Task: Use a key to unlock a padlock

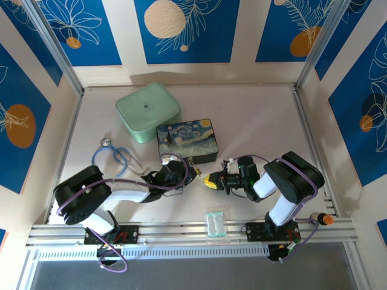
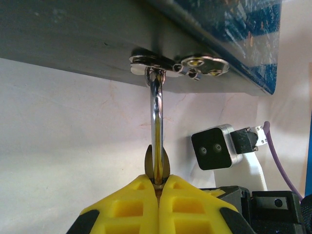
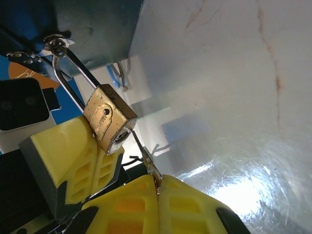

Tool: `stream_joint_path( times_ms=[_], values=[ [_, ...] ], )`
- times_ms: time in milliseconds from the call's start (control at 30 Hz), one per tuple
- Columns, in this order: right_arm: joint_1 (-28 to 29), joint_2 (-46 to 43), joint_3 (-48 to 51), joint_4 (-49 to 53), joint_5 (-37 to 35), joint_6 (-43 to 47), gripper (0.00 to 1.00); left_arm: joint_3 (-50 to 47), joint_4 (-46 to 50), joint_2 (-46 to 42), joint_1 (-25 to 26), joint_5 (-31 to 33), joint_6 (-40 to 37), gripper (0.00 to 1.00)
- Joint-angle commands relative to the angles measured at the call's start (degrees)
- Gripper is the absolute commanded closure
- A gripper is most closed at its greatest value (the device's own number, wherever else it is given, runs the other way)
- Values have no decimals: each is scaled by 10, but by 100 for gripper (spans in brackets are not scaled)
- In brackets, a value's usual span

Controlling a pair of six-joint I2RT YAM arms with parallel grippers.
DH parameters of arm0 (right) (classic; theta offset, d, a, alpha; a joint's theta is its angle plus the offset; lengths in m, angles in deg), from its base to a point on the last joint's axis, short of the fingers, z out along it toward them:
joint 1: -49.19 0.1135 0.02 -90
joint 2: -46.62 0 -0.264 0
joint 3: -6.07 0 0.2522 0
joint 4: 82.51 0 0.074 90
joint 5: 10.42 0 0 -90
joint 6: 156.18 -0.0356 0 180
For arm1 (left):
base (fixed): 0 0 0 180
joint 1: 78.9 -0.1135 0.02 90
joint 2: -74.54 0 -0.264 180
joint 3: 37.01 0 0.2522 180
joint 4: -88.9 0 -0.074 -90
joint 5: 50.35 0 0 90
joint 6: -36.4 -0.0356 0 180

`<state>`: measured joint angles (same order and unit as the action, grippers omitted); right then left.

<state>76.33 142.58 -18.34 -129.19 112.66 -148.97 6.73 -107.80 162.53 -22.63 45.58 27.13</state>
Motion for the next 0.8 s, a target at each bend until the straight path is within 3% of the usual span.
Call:
stream_joint_path(
  times_ms=[0, 533, 767],
  values=[
    [-3, 0, 7, -25, 1, -1, 100, -2, -11, 4, -1, -11, 2, 100],
    [-2, 19, -1, -43, -6, -12, 100, -3, -21, 6, 0, -17, 10, 100],
    [1, 67, 0, -138, -21, -71, 100, -2, -22, 0, 2, -20, 16, 100]
  ],
)
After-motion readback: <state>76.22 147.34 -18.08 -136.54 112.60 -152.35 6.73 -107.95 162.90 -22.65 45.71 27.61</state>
